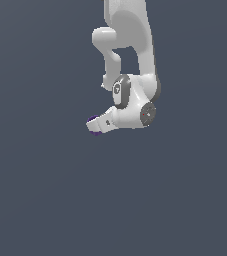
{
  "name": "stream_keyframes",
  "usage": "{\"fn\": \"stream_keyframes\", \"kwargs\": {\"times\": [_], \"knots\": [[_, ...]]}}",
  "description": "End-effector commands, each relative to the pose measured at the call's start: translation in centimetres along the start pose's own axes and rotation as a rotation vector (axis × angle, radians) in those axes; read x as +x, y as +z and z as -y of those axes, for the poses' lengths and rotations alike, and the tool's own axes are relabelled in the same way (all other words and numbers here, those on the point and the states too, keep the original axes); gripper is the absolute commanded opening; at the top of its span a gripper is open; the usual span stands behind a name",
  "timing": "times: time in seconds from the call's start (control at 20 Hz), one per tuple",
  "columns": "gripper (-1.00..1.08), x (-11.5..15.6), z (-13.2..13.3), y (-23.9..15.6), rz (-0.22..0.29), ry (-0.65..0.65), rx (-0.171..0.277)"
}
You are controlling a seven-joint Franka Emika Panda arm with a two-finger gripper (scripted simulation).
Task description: Pick up the object and move it to a goal position.
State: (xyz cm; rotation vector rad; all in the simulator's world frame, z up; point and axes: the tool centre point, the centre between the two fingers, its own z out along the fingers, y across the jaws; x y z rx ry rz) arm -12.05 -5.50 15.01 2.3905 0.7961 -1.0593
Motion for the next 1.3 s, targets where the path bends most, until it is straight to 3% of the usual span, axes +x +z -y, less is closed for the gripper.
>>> {"fn": "stream_keyframes", "kwargs": {"times": [0.0,0.65,1.25], "knots": [[-1.0,-1.8,0.1,-2.1,-0.002,0.001,0.0],[-1.0,-10.5,0.2,-12.4,-0.002,0.001,0.001],[-1.0,-12.8,0.0,-15.5,0.0,0.002,-0.002]]}}
